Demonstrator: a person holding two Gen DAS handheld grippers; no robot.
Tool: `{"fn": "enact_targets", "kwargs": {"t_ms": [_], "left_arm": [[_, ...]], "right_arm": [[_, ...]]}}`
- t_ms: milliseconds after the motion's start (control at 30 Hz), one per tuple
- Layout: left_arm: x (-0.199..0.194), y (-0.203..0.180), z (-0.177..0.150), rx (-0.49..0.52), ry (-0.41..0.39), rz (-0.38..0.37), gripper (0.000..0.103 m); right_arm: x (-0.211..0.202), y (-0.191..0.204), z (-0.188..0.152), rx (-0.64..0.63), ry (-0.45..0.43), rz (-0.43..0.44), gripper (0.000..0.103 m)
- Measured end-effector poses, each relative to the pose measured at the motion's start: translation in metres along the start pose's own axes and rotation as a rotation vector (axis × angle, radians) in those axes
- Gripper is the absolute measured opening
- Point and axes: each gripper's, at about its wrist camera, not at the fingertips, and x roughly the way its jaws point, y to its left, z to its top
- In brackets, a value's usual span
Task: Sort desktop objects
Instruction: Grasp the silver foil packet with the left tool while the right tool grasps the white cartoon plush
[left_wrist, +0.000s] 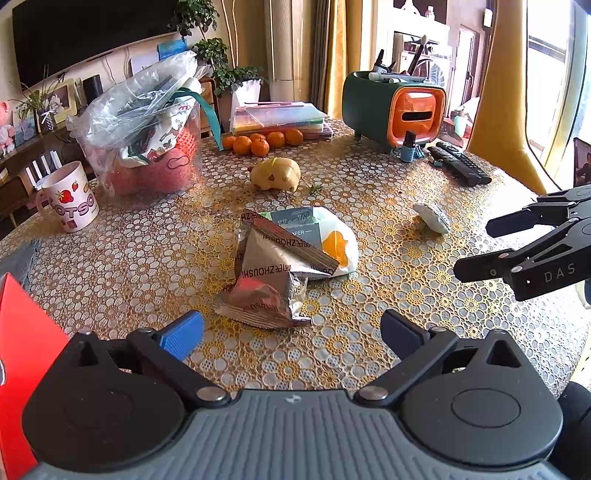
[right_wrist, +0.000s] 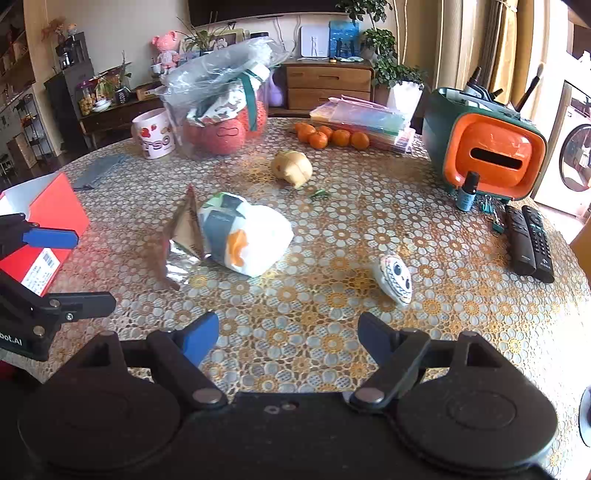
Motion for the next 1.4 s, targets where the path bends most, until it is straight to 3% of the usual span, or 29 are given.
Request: {"fn": "enact_targets", "kwargs": {"t_ms": [600, 1167, 1400], "left_arm": [[0.084, 0.014, 0.027, 0.043, 0.075, 0.0, 0.102], [0.1, 0.02, 0.026, 0.012, 0.096, -0.022, 0.101], [0.097, 0.021, 0.026, -0.007, 0.088, -0.014, 0.096]], "right_arm": [[0.076, -0.062, 0.024, 0.085, 0.058, -0.128, 0.082], [0.103, -0.074, 0.027, 0.104, 0.098, -0.17, 0.075], [0.104, -0.075, 0.027, 0.115, 0.099, -0.178, 0.062]]}}
